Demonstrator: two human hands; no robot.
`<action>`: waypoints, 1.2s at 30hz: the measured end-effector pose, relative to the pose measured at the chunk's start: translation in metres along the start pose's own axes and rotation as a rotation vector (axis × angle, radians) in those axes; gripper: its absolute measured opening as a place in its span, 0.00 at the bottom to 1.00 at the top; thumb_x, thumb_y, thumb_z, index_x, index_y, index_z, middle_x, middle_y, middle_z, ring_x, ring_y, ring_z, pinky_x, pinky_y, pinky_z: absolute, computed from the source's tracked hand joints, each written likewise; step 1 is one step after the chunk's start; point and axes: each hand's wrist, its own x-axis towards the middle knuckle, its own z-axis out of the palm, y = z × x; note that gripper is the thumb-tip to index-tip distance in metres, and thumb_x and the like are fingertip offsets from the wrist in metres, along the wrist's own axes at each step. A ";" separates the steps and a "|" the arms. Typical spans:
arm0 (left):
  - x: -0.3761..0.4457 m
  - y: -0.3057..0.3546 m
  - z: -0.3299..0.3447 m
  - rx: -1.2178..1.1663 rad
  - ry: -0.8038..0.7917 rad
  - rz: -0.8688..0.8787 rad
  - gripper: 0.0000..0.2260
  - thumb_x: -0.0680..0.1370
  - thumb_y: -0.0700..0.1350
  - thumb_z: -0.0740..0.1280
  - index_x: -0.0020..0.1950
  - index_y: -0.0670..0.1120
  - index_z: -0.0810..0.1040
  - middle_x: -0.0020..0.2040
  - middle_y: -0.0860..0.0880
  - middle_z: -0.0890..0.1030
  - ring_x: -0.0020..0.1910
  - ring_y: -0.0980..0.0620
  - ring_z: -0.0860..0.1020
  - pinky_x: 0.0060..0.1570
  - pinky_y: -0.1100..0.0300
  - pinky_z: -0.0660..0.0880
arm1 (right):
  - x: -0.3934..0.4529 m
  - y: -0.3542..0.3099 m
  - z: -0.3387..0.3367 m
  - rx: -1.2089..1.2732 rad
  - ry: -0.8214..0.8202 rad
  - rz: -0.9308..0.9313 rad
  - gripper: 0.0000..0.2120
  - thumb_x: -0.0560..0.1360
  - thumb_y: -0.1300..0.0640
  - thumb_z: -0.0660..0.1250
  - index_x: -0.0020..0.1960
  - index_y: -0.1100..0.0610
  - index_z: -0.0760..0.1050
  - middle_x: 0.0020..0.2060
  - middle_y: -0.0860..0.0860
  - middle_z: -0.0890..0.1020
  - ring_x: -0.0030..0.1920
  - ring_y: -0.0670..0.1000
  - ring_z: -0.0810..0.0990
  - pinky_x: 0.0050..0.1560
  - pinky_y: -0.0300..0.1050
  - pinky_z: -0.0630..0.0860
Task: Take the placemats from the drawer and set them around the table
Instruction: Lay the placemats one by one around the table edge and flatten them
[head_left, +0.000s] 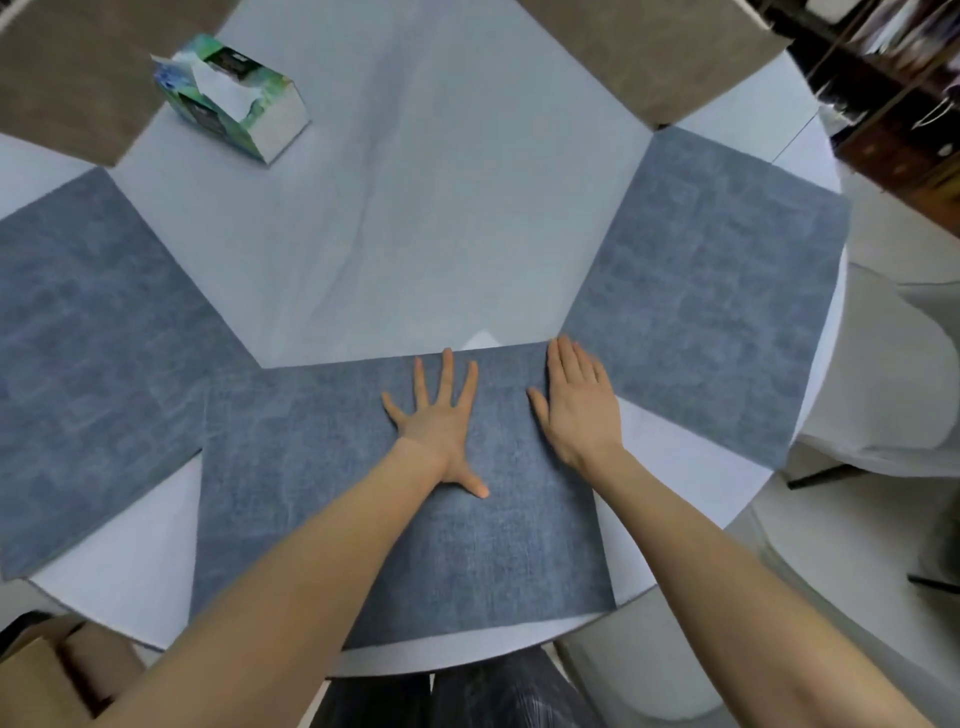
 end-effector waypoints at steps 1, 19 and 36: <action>0.000 -0.001 -0.001 0.004 0.000 0.002 0.69 0.57 0.65 0.78 0.73 0.52 0.24 0.72 0.47 0.21 0.72 0.36 0.27 0.64 0.23 0.44 | 0.006 -0.003 -0.003 -0.002 0.056 -0.005 0.26 0.79 0.49 0.59 0.70 0.65 0.65 0.67 0.61 0.71 0.66 0.62 0.69 0.67 0.53 0.65; 0.001 -0.002 -0.002 0.016 -0.027 0.007 0.69 0.57 0.66 0.77 0.72 0.53 0.23 0.71 0.48 0.20 0.72 0.37 0.27 0.66 0.25 0.43 | 0.066 -0.026 -0.043 0.165 -0.137 0.080 0.23 0.79 0.45 0.54 0.33 0.58 0.70 0.33 0.55 0.77 0.37 0.59 0.74 0.37 0.45 0.67; 0.002 -0.001 -0.003 0.008 -0.028 -0.001 0.69 0.57 0.65 0.78 0.73 0.53 0.23 0.71 0.48 0.20 0.72 0.37 0.26 0.66 0.24 0.43 | 0.067 -0.011 -0.047 0.408 -0.165 -0.128 0.18 0.76 0.69 0.52 0.65 0.60 0.61 0.30 0.52 0.70 0.32 0.53 0.68 0.38 0.49 0.67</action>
